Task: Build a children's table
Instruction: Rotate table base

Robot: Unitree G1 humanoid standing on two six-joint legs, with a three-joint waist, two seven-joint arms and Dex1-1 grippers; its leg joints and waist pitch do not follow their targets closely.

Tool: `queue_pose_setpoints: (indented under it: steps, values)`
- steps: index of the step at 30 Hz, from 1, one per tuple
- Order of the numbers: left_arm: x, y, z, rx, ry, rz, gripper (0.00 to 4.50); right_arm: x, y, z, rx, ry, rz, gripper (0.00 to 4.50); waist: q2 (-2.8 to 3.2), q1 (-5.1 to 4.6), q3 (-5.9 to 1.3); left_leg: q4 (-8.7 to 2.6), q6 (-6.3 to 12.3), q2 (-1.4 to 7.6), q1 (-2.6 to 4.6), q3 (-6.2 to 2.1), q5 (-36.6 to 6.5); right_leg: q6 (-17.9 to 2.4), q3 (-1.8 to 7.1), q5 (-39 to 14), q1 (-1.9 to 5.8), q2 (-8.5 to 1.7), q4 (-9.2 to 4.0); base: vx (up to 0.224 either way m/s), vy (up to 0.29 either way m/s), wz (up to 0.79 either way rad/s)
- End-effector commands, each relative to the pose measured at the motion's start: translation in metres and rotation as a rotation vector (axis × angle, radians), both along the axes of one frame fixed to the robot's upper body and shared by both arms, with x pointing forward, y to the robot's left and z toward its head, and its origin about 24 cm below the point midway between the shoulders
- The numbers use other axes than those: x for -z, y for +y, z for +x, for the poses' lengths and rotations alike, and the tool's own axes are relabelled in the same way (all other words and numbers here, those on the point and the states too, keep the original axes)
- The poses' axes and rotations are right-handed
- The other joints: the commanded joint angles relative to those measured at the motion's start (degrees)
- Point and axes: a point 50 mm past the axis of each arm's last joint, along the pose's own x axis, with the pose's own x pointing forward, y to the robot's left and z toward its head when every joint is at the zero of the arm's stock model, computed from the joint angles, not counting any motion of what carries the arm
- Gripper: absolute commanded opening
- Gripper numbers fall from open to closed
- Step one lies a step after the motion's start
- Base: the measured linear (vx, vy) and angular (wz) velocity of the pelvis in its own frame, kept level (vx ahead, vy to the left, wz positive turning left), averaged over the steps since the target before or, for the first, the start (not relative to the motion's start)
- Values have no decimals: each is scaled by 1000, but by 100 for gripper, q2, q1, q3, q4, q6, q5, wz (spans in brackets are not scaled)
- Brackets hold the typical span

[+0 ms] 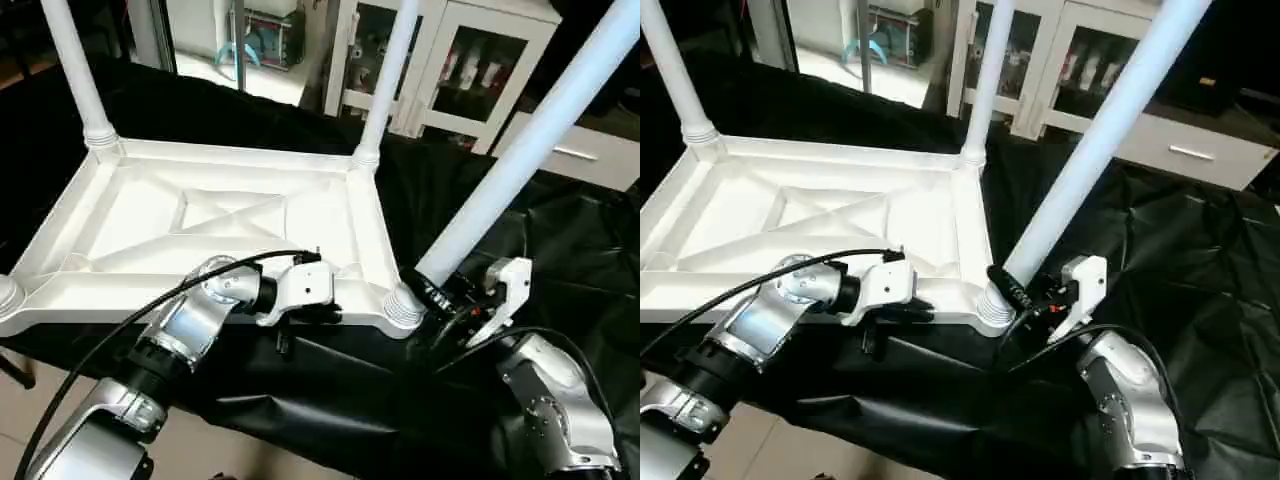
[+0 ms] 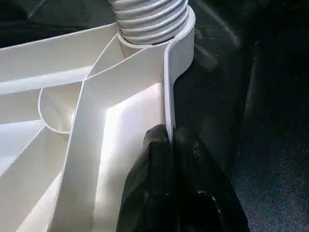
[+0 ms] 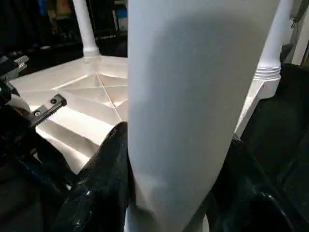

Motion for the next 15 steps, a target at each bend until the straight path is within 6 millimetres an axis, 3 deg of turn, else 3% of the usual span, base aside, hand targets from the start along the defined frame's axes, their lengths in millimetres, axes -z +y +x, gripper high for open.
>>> queue_pose_setpoints:
  steps: [1,4,6,10,15]
  values:
    - [-6,-9,-1,32,-25,-24,0,66,-5,-27,-42,376,-206,185,79,-59,-146,-535,-8,410,14,-257,-1966,-538,373,-2881,172,-488,-635,0,0,0]
    - [-6,-9,0,32,-24,-23,0,69,-6,-27,-69,399,-243,185,91,-110,-161,-545,-36,424,20,-271,-1991,-488,379,-2849,157,-483,-652,0,0,0]
    - [-6,-9,0,31,-24,-21,0,68,-6,-25,-83,429,-245,185,111,-131,-149,-573,-55,439,28,-280,-2071,-568,381,-2617,144,-460,-640,0,0,0]
    - [-6,-9,0,30,-25,-22,0,68,-5,-23,-80,464,-231,185,89,-179,-171,-599,-141,455,35,-289,-2194,-697,370,-2233,170,-458,-615,0,0,0]
    - [-6,-9,0,25,-26,-26,0,69,-2,-22,-14,443,-184,185,51,-211,-151,-594,-106,440,36,-291,-2319,-614,386,-2665,144,-504,-675,0,0,0]
